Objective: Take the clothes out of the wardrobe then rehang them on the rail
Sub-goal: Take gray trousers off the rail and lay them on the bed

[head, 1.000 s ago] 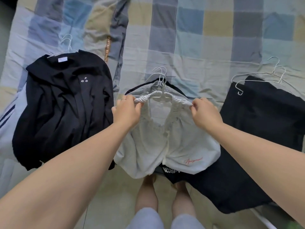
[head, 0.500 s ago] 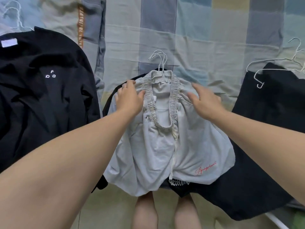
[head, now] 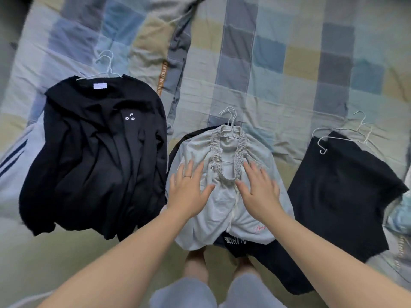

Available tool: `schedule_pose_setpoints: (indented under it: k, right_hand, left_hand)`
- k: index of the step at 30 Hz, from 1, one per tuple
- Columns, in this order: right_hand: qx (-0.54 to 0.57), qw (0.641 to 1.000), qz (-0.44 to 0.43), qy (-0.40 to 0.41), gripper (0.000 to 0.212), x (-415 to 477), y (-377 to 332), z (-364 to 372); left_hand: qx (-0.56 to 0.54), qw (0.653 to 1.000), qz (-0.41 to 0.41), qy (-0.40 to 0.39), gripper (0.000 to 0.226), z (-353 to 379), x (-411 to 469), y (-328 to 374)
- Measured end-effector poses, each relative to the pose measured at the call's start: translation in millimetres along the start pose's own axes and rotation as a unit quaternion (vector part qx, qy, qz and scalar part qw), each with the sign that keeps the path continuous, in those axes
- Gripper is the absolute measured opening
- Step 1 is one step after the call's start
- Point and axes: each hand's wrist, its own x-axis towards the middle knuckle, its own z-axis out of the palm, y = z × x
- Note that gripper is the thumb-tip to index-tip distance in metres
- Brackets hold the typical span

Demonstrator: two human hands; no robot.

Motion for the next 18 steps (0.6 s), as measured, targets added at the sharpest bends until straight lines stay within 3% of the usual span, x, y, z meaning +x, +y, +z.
schedule_pose_setpoints:
  k: [10,18]
  right_hand:
    - [-0.051,0.99,-0.132,-0.022,0.063,-92.6,-22.3,-52.6]
    - [-0.137,0.947,-0.279,-0.079,0.063,-152.9,-34.7,-53.2]
  left_hand:
    - [-0.059,0.989,-0.118,0.071,0.076,-13.3,-133.9,30.2]
    - [-0.15,0.946,-0.224,0.18,0.077,19.2,-248.2,37.0]
